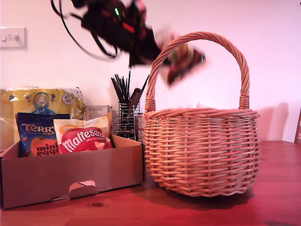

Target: Move the bags of Easter eggs from the cardboard box on the left into the woven basket on the right side.

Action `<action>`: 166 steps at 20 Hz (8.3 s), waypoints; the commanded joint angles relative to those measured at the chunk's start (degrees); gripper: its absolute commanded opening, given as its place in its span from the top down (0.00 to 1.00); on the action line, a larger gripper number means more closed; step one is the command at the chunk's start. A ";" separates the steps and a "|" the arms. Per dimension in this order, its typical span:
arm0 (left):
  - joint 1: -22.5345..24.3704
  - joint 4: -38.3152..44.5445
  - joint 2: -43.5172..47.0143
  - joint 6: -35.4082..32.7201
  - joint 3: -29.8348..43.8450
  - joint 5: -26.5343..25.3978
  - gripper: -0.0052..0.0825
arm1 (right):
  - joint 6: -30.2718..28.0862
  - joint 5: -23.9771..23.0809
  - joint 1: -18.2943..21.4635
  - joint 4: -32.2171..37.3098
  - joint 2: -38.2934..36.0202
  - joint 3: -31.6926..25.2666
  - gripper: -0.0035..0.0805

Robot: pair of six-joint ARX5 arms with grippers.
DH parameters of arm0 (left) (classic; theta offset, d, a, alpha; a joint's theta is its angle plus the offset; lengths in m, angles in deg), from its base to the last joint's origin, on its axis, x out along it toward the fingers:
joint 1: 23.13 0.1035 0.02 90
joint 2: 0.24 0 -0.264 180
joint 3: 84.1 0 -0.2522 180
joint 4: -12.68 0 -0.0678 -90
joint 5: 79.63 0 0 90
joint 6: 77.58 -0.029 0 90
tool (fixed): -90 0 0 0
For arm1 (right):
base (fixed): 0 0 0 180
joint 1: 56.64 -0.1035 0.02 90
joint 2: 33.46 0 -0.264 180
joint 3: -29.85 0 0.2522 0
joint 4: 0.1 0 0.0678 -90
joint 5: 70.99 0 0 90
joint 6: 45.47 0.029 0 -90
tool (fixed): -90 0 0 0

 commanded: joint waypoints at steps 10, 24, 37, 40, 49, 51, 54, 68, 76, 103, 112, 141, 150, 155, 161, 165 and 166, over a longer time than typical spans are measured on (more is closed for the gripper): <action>-1.88 -8.81 -0.28 -3.26 -0.24 -2.93 0.97 | -0.35 0.39 -0.28 0.31 -0.15 0.98 0.97; -2.27 -9.11 -0.24 -4.79 -0.24 -0.35 0.69 | -0.35 0.39 -0.28 0.72 -0.15 0.98 0.97; 4.96 -16.94 4.07 -4.09 -11.85 -18.40 0.96 | -0.35 -0.02 -0.28 1.09 1.18 0.98 0.97; 6.16 -17.84 6.69 -2.97 -11.85 -19.26 0.96 | 0.07 -0.26 -0.26 2.49 3.41 0.98 0.97; 6.78 -18.78 8.63 -0.42 -11.85 -21.42 0.96 | 1.81 -4.83 -0.20 7.39 4.85 0.98 0.97; 6.78 -17.40 9.29 2.75 -11.85 -25.64 0.96 | 1.79 -4.85 -0.17 7.67 4.85 0.98 0.97; 6.75 -13.84 9.79 9.25 -11.85 -36.89 0.96 | 1.77 -4.98 -0.13 8.79 4.85 0.98 0.97; 6.62 -3.15 10.38 12.41 -1.66 -33.97 0.96 | 1.57 -7.80 -0.07 9.68 4.85 0.98 0.97; 5.70 17.09 21.64 13.68 30.14 -32.44 0.96 | 1.57 -8.92 -0.07 9.57 4.85 0.98 0.97; 23.67 42.88 31.63 -15.28 56.15 -17.25 0.25 | 1.62 -8.28 -0.11 9.22 4.85 0.98 0.97; 23.65 30.32 19.17 -14.91 47.65 -16.66 0.25 | 1.60 -7.50 -0.11 9.27 5.49 0.98 0.97; 12.74 5.84 16.06 -8.44 41.97 -5.49 0.54 | 1.57 -7.13 -0.11 9.70 5.57 0.98 0.97; 3.48 0.31 16.06 -5.64 41.88 -20.28 0.57 | 1.57 -7.06 -0.17 9.68 5.57 0.98 0.97; -0.07 0.66 16.04 -4.26 41.90 -26.25 0.66 | 1.57 -6.12 -0.22 9.68 5.57 0.98 0.97; -0.31 0.83 15.06 -2.78 42.80 -26.82 0.72 | 1.57 -5.79 -0.22 9.70 5.57 0.98 0.97; -0.35 0.20 13.79 -3.34 42.80 -26.88 0.97 | 1.57 -5.79 -0.22 9.70 5.57 0.98 0.97; -0.35 0.26 13.81 -3.41 42.73 -27.19 0.97 | 1.57 -5.79 -0.22 9.73 5.57 0.98 0.97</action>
